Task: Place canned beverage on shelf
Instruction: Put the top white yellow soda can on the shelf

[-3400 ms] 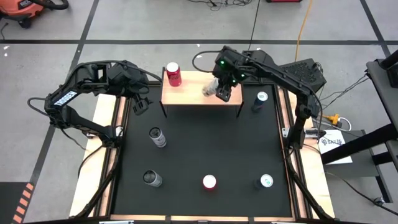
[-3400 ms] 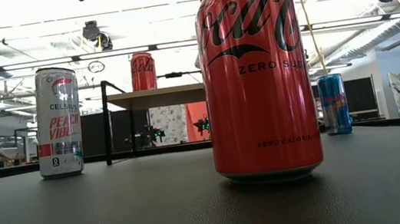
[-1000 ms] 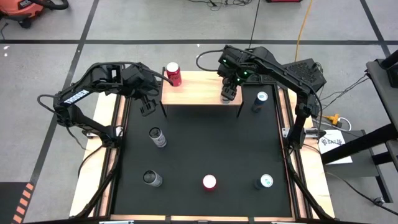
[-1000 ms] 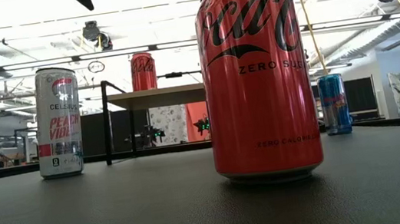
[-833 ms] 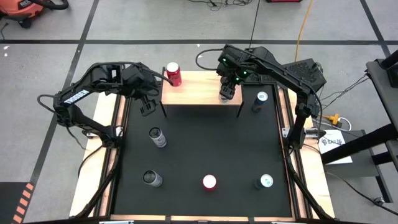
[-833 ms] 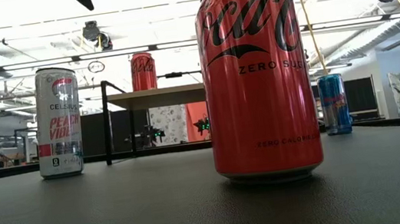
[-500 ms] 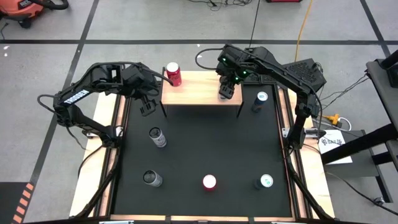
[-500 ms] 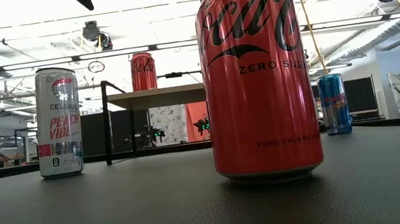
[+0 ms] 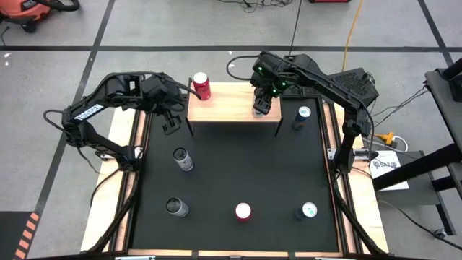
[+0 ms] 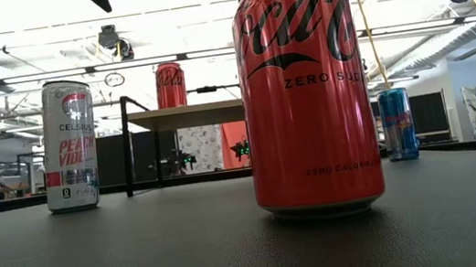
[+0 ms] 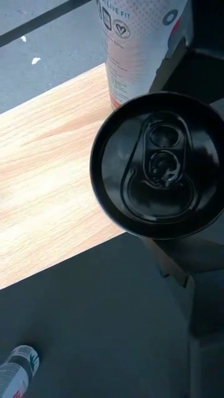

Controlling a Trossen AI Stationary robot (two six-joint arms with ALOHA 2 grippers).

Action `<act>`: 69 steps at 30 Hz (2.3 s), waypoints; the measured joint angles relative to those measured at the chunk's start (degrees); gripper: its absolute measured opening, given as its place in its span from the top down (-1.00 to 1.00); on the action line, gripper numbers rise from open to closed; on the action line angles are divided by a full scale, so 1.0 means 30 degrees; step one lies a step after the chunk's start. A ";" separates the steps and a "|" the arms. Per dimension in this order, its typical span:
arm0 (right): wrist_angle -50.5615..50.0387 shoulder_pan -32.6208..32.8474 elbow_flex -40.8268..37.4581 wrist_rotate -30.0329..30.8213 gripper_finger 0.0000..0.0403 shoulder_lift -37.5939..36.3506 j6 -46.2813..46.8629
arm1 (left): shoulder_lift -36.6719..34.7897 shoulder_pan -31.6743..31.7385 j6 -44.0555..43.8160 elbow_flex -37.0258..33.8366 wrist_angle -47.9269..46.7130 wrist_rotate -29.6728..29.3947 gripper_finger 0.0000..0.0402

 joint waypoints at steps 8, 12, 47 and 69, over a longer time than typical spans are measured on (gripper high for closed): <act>0.0000 0.0000 0.0000 -0.0038 -0.36 0.0000 -0.0109 | 0.0000 0.0002 0.0003 0.0000 0.0000 -0.0001 -0.86; 0.0000 0.0000 0.0000 -0.0053 -0.36 0.0000 0.0102 | -0.0002 -0.0006 0.0003 0.0000 0.0000 0.0000 -0.86; -0.0138 0.0000 -0.0007 -0.0046 -0.36 0.0000 0.0903 | -0.0002 -0.0006 0.0003 0.0000 0.0000 -0.0007 -0.86; -0.0070 0.0051 -0.0007 -0.0045 -0.36 0.0000 0.0903 | -0.0002 -0.0006 0.0003 0.0000 -0.0014 0.0000 -0.86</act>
